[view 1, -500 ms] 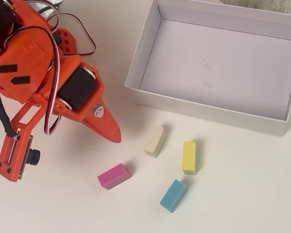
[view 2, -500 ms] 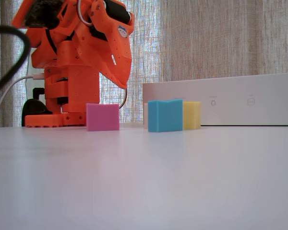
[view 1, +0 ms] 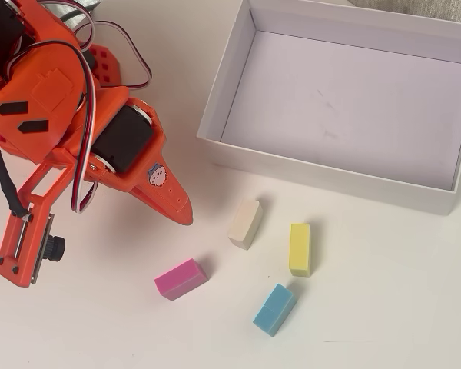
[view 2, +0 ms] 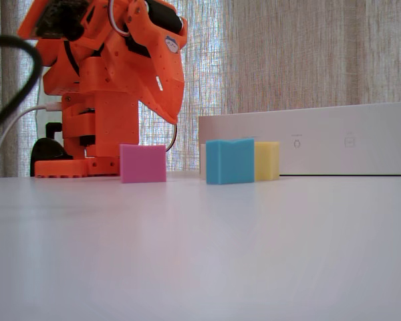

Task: Grasp the pink cuboid and put it in the bin.

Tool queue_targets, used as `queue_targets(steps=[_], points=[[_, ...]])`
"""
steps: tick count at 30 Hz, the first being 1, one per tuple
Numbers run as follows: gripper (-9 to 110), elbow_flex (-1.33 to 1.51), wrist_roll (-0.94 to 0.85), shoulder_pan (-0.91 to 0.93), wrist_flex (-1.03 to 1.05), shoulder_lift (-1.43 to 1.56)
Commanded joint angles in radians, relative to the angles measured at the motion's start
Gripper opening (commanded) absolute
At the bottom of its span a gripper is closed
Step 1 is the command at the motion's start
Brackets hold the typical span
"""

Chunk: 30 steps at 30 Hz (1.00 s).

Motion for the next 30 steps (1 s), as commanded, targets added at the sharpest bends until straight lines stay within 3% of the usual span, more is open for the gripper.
queue_targets(steps=[1, 9, 22, 30], points=[[-6, -0.002, -0.009, -0.003, -0.017, 0.006], [15, -0.354, 0.055, -0.060, -0.138, -0.370], [15, -1.394, 0.459, -0.149, 0.183, -1.164], [16, -1.264, 0.580, -0.066, 0.252, -1.256]])
